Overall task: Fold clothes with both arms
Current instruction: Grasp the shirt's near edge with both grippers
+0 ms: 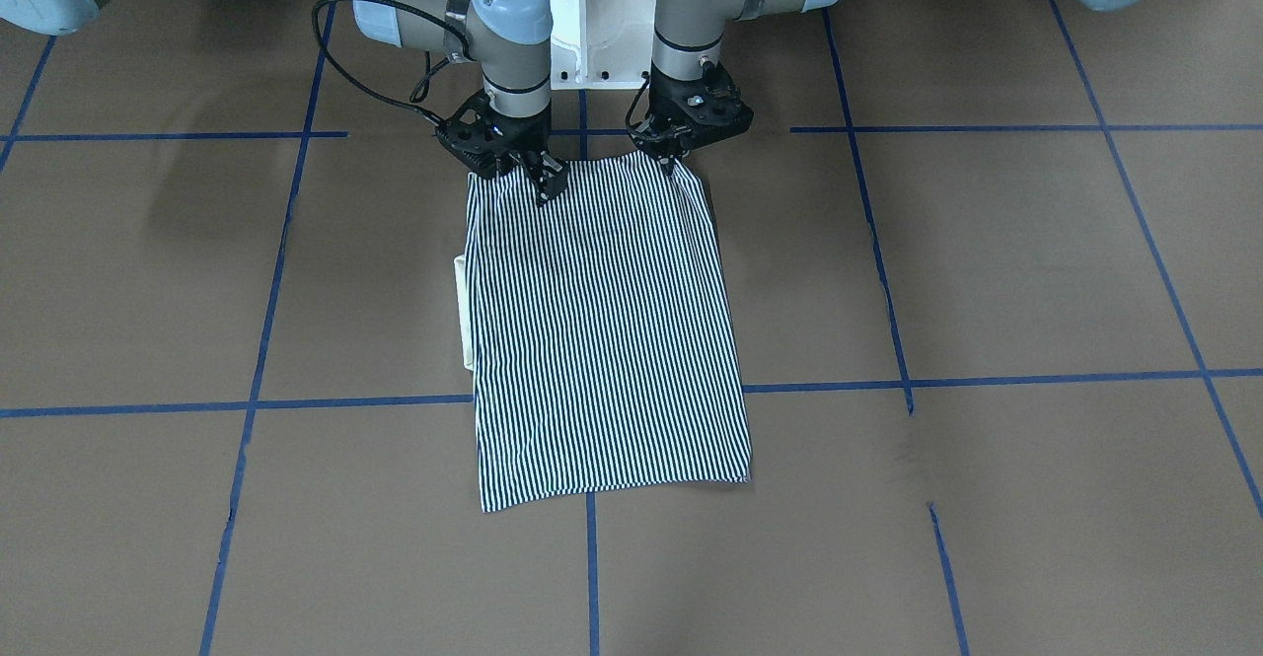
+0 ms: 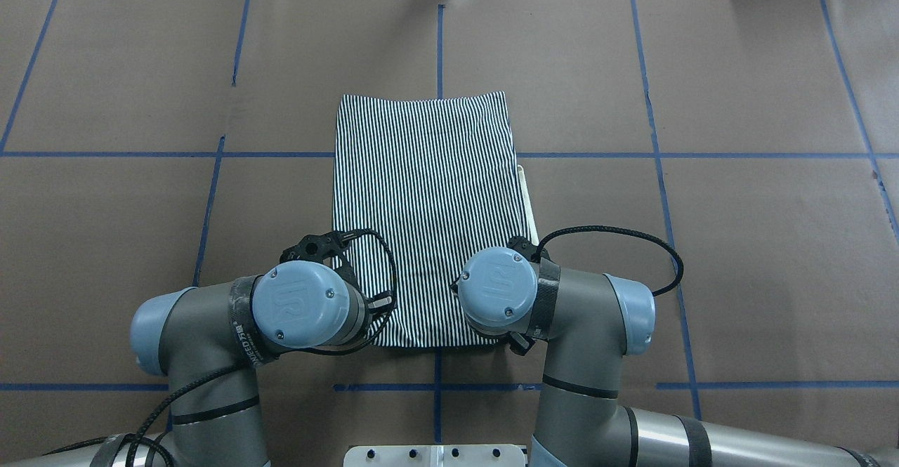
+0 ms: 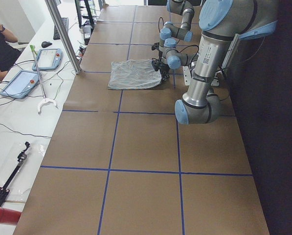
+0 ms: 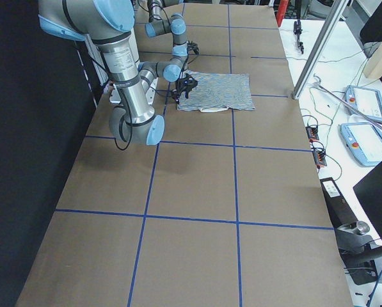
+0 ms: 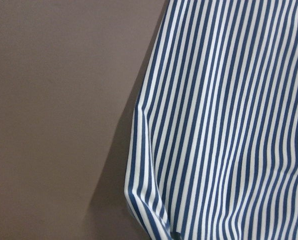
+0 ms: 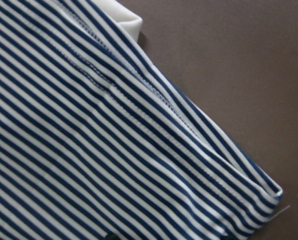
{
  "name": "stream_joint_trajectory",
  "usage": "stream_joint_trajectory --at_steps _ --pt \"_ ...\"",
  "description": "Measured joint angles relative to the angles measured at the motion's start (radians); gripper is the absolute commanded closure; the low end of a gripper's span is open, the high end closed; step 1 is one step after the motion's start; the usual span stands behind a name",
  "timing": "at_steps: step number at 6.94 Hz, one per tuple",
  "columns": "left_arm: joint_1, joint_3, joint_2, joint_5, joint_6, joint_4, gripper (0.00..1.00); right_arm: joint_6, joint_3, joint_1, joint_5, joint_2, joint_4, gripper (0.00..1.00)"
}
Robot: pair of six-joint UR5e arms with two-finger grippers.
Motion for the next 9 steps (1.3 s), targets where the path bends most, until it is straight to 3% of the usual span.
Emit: stream_joint_trajectory --at_steps 6,9 --pt "0.001 -0.006 -0.003 -0.002 0.001 0.000 1.00 0.000 0.047 0.004 -0.001 0.002 -0.011 1.00" --pt "0.015 -0.058 0.014 -0.005 0.002 0.005 1.00 -0.005 0.104 -0.001 0.009 -0.011 -0.010 1.00"
